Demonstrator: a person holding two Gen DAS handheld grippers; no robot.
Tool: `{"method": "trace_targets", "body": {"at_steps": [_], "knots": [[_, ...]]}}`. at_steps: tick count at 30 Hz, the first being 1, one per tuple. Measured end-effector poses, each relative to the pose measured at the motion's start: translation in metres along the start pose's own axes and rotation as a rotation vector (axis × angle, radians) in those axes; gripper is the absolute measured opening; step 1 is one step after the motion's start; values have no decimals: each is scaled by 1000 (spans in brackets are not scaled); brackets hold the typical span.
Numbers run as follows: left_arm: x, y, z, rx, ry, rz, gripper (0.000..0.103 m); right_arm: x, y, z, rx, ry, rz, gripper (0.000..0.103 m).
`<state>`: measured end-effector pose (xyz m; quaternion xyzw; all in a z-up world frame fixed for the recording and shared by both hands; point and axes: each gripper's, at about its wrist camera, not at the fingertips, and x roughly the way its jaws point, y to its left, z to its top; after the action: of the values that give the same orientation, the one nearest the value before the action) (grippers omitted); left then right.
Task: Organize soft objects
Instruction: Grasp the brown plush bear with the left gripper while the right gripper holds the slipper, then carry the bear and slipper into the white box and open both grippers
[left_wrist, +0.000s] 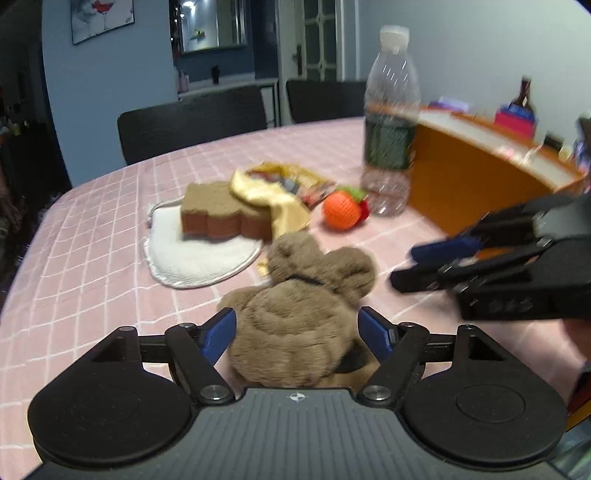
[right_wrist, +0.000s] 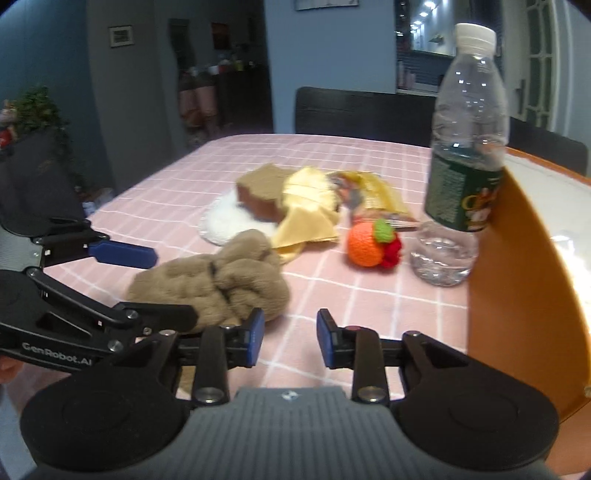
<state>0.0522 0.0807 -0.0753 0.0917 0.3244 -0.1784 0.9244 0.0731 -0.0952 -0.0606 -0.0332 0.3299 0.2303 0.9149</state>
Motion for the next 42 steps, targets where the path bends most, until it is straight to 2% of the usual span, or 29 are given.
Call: {"method": "trace_targets", "body": {"at_steps": [2, 5, 9, 12, 15, 18, 22, 27, 30, 35, 38, 42], "knots": [[6, -1, -2, 48, 27, 29, 92, 2, -5, 0, 15, -6, -4, 42], [12, 0, -7, 106, 35, -1, 92, 6, -8, -2, 25, -2, -12, 43], [26, -3, -10, 131, 30, -3, 92, 14, -10, 1, 40, 1, -22, 45], [29, 0, -10, 89, 13, -22, 77, 15, -9, 3, 38, -7, -46, 53], [31, 3, -11, 28, 25, -35, 69, 19, -11, 7, 46, -27, -80, 58], [28, 2, -10, -7, 20, -12, 58, 26, -13, 13, 68, -62, -122, 59], [18, 5, -4, -97, -8, 46, 57, 38, -9, 23, 37, -120, -209, 59], [7, 18, 7, -178, -60, 106, 57, 63, -2, 36, -39, -133, -296, 59], [9, 25, 9, -202, -64, 100, 57, 79, -1, 40, -74, -123, -341, 59], [13, 30, 8, -231, -55, 92, 57, 96, -3, 41, -86, -77, -366, 58], [12, 30, 7, -242, -60, 74, 57, 98, -1, 41, -101, -79, -390, 49], [15, 29, 6, -258, -56, 65, 57, 90, -2, 40, -97, -85, -370, 45]]}}
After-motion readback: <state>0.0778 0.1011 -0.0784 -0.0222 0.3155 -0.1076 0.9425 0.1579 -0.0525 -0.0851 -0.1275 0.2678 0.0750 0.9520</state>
